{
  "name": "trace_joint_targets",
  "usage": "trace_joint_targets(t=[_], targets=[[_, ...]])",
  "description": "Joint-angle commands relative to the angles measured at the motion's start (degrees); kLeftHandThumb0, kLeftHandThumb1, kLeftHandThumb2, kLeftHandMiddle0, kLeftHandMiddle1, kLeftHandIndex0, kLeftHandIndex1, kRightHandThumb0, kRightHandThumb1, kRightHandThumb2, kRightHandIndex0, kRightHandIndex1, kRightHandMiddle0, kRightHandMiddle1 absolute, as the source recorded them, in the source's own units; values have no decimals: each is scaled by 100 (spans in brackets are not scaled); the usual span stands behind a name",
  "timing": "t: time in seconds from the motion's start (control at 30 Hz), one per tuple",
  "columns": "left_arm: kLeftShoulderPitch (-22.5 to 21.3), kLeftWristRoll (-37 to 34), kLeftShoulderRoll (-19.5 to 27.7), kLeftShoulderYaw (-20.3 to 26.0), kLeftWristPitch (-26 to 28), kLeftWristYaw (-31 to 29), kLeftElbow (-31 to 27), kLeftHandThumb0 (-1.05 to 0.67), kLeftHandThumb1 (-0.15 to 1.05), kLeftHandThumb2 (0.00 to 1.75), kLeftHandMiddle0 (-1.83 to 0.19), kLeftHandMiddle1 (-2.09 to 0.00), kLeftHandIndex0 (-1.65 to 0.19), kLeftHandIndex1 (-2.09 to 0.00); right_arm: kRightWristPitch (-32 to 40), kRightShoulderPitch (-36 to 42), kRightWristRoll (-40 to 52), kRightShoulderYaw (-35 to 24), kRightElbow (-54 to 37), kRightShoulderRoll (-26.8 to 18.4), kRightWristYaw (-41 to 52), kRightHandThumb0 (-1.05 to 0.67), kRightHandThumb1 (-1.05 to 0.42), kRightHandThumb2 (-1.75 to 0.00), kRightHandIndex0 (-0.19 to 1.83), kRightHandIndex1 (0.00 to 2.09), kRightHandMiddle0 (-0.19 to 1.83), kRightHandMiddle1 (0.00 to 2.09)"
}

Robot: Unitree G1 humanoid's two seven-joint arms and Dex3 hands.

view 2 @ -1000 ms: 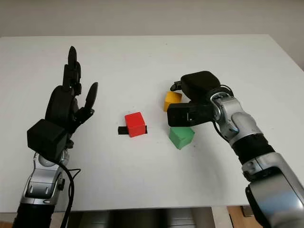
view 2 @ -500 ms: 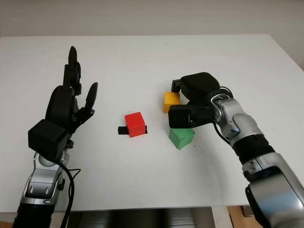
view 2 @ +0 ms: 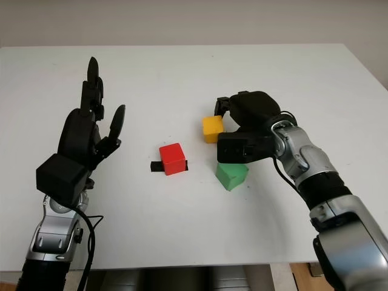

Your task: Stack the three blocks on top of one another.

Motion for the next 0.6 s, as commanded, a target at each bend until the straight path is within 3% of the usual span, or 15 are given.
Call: trace_joint_targets(t=[0.0,0.43,0.57], targets=[[13,31,23,-27,-34,24,-5,-67,105,58,14,-6,19,-5,-85,-136,248,-186,93,62,102,-48,-103,-6,19,83,35,137],[2,116,58,-59,-115,35,65,-70,105,58,13,-6,17,-6,-790,-366,970,-564,664,146,131,-46,-103,-5,24,79,37,140],[3,143,70,-68,-136,35,81,-70,105,58,13,-6,17,-6,-1043,-394,1195,-686,793,181,163,-43,-101,-5,19,87,35,145]])
